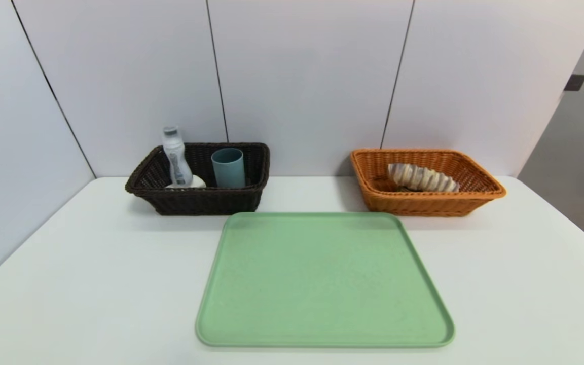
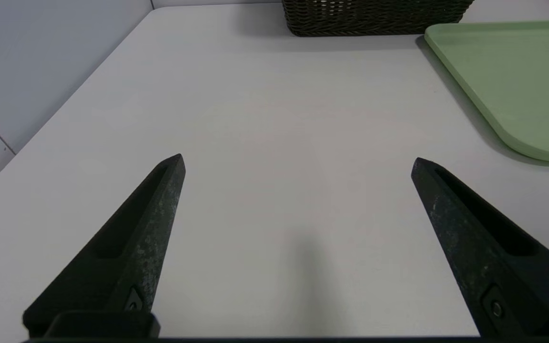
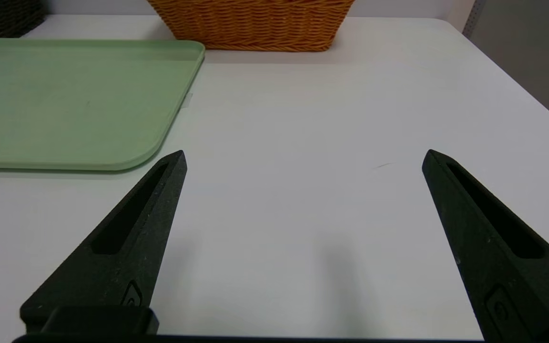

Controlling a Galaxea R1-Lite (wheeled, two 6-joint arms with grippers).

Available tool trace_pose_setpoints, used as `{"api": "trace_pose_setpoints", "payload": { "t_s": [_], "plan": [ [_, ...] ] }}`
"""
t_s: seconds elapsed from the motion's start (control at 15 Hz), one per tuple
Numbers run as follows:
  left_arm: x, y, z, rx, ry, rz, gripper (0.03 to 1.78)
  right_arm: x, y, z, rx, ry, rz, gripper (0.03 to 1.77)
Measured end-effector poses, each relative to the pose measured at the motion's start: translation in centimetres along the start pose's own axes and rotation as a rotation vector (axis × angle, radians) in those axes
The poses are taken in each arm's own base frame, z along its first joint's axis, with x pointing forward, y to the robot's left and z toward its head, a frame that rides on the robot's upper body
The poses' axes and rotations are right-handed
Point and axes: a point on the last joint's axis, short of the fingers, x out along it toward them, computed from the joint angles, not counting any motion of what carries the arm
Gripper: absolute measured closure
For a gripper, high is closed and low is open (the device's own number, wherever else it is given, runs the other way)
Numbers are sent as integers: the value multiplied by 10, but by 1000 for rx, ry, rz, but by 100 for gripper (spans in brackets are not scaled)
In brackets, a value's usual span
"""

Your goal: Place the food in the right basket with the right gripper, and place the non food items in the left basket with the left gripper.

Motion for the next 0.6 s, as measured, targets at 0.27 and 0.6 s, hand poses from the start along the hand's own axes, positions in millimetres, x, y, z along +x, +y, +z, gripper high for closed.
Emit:
{"api": "trace_pose_setpoints", "payload": {
  "t_s": [0.27, 0.6],
  "plan": [
    [0, 0, 0, 1, 0, 0, 12, 0, 0, 1, -3, -20, 1, 9],
    [0, 0, 0, 0, 0, 0, 12, 1, 0, 1, 17, -18, -3, 9]
  ]
}}
